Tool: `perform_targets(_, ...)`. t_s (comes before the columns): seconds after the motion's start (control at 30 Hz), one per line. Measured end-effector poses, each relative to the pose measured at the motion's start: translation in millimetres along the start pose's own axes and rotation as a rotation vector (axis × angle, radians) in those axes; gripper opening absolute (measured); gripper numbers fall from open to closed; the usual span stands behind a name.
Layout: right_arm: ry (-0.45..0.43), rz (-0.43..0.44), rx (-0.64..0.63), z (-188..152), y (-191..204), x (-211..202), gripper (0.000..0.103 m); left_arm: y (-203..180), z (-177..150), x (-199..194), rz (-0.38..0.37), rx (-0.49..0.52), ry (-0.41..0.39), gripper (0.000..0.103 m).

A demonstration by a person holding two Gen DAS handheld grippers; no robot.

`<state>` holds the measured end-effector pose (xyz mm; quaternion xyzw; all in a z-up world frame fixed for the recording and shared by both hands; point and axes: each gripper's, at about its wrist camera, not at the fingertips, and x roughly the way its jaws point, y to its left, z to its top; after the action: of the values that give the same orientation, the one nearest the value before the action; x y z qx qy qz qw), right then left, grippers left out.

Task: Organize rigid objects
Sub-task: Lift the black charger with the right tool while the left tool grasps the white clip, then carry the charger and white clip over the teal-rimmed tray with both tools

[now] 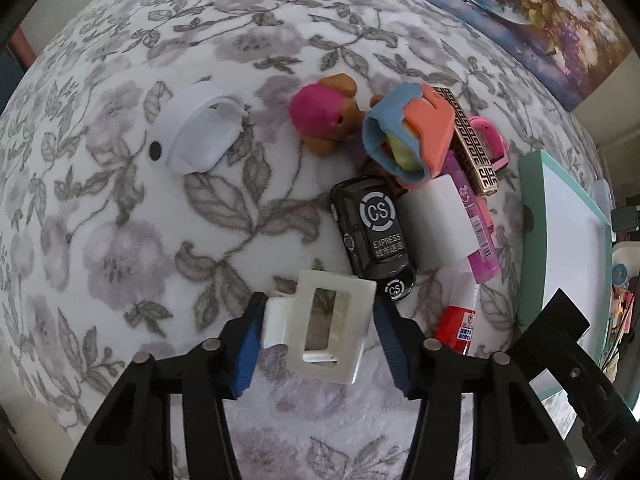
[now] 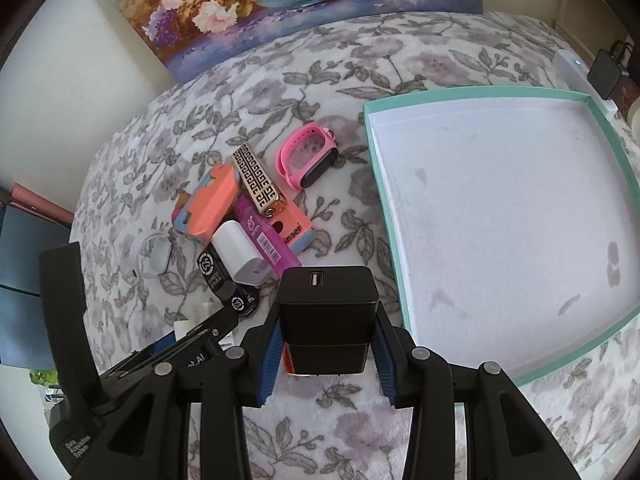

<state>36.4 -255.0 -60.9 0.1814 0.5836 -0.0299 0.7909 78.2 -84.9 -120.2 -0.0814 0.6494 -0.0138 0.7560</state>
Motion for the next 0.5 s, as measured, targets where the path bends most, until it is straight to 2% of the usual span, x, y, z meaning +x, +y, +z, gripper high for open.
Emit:
perform_targets(0.2,-0.002,0.010,0.005,1,0,-1,0.043,-9,1,2,-0.009,-0.005,-0.018,0.050)
perform_targets(0.5,-0.025,0.034,0.008,2,-1,-11,0.043,-14,4,-38,-0.031,-0.024,-0.127,0.050)
